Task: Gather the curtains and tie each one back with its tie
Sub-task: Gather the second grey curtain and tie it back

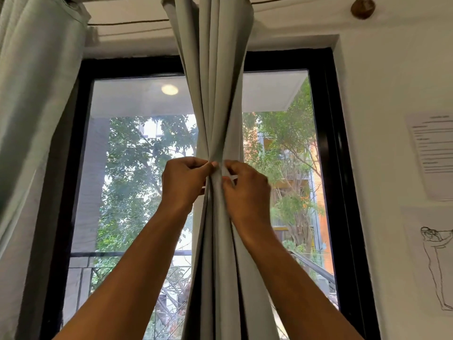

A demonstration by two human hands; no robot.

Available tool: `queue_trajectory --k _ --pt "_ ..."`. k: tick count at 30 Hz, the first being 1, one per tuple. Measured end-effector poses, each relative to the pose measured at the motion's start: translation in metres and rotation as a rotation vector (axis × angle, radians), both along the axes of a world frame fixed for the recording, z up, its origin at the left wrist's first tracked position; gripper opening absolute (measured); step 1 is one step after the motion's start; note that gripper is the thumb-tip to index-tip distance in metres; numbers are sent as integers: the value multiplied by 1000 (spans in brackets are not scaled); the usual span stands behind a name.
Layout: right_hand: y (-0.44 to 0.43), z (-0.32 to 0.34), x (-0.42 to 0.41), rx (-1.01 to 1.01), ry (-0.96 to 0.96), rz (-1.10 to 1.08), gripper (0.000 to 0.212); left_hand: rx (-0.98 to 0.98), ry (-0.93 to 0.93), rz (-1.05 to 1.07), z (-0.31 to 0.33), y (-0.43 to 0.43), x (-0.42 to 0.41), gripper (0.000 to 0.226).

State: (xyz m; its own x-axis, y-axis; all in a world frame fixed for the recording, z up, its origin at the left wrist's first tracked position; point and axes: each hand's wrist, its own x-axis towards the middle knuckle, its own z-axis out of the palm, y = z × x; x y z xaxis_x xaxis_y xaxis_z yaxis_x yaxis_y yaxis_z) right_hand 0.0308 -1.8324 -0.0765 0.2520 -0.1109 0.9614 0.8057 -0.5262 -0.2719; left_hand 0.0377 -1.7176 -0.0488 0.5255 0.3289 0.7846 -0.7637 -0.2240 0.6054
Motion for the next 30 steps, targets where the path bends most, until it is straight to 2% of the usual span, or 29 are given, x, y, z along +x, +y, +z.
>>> queue_trajectory --k 5,9,12,15,17,18,20,21,22,24,30 --pt "11 -3 1 -35 -37 -31 31 -85 65 -158 -1 -2 -11 12" --pt "16 -10 1 -152 -84 -43 26 -15 82 -138 1 2 -13 19" --pt "10 -8 4 -217 -75 77 23 1 65 -78 5 6 -11 16" --pt "-13 11 24 -10 122 342 17 74 54 26 6 9 -7 17" --pt "-26 28 50 195 214 334 20 106 41 85 6 11 -5 17" --pt "-31 35 62 229 265 292 27 113 33 109 6 13 -4 18" --pt "-33 45 84 149 478 315 53 127 14 156 6 18 -3 19" --pt "-31 47 92 73 618 363 61 138 9 184 6 20 -3 20" --pt "-27 46 97 -8 745 404 61 146 7 211 6 23 -2 21" --pt "-23 38 103 -84 841 442 45 150 5 253 7 28 -2 21" --pt "-31 22 105 128 660 482 11 197 -14 375 6 35 -4 18"
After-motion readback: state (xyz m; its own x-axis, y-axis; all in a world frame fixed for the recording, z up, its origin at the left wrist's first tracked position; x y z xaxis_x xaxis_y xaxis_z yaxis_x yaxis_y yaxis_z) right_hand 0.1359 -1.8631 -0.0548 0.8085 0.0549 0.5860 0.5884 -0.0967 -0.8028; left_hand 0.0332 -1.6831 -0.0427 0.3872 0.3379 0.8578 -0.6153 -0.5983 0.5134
